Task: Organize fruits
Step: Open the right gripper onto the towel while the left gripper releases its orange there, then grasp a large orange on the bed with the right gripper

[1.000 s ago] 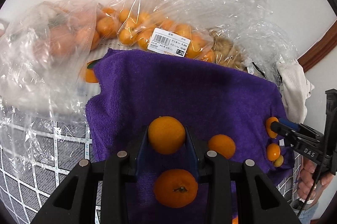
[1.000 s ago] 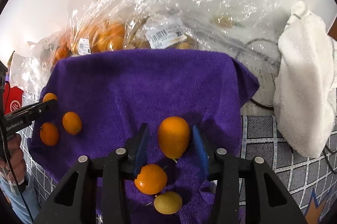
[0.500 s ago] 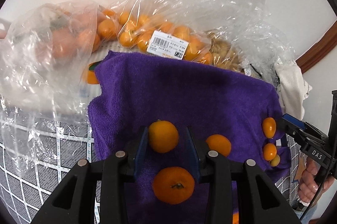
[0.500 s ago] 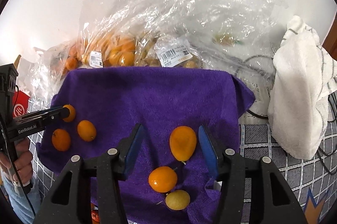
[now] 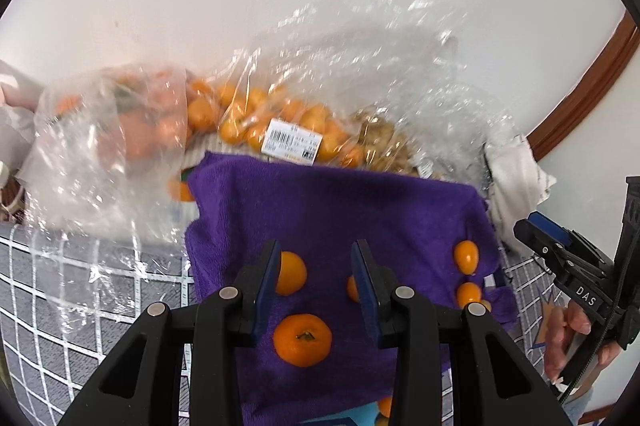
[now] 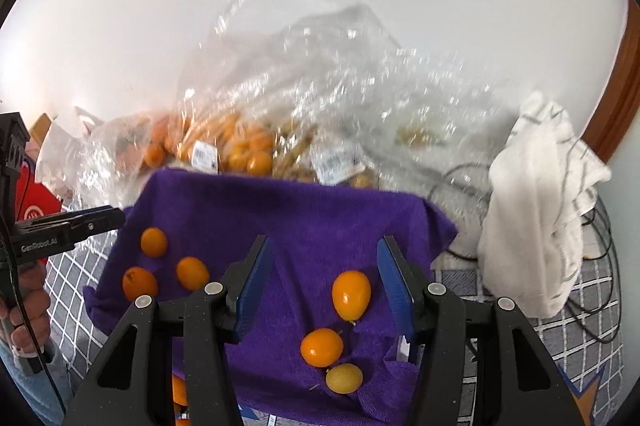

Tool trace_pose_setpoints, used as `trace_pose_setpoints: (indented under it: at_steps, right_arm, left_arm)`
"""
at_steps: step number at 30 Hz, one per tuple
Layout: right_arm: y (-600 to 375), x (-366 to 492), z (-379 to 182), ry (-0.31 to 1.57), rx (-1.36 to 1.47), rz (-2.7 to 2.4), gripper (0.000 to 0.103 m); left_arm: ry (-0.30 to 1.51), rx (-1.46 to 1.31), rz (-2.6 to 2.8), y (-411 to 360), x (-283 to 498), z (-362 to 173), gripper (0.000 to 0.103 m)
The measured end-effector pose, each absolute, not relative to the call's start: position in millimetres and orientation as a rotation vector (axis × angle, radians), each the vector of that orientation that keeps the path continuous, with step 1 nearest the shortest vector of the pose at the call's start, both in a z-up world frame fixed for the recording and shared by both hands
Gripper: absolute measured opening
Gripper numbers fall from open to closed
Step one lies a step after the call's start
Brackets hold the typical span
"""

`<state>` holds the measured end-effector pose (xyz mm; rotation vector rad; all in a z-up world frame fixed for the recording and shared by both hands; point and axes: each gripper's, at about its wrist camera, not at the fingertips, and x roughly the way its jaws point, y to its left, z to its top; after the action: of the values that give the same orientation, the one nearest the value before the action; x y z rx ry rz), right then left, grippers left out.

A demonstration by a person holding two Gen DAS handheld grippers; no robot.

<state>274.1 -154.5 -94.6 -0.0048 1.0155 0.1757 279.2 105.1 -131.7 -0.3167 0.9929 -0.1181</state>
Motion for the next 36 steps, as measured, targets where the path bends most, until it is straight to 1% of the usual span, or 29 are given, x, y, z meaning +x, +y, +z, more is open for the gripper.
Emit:
trace_pose_setpoints:
  at_steps: [10,15,18,23,27,28,29,33,36]
  right_arm:
    - [-128.7,242.5,-49.8,0.903,-0.055,0.178,0.054]
    - [-125.2,211.3,-42.9,0.896,-0.07,0.187,0.054]
    - [-130.1,193.2,-52.9,0.932,-0.034,0.178,0.054]
    - [-132.0,163.1,-83.6,1.065,0.012,0.166,0.054]
    - [-126.3,134.1,-115.3,1.167,0.048,0.194,0.047]
    - [-122.7,129.3,-123.3,1.193,0.05,0.211,0.043]
    - [-119.8,123.9,-128.7,1.208,0.044,0.222,0.042]
    - [-101.8,103.8,-145.2,1.235,0.04,0.284,0.041]
    - [-87.3,95.1,-147.9,1.218,0.045,0.329,0.041]
  left_arm:
    - [0.902,-0.297,-0.131,107.6,257.7,-91.1,0.035]
    - [0.879,-0.324,-0.15,110.2,251.0,-82.1,0.035]
    - [0.859,-0.326,-0.154,110.4,246.0,-75.0,0.035]
    - [0.837,-0.313,-0.141,108.0,238.2,-63.1,0.035]
    - [0.807,-0.313,-0.158,106.9,228.9,-49.3,0.036]
    - [0.799,-0.311,-0.16,106.3,226.5,-46.4,0.039]
    - [0.79,-0.306,-0.161,106.0,224.1,-43.6,0.04]
    - [0.772,-0.268,-0.138,102.0,217.2,-33.8,0.04]
    - [0.768,-0.285,-0.15,101.9,214.3,-28.0,0.04]
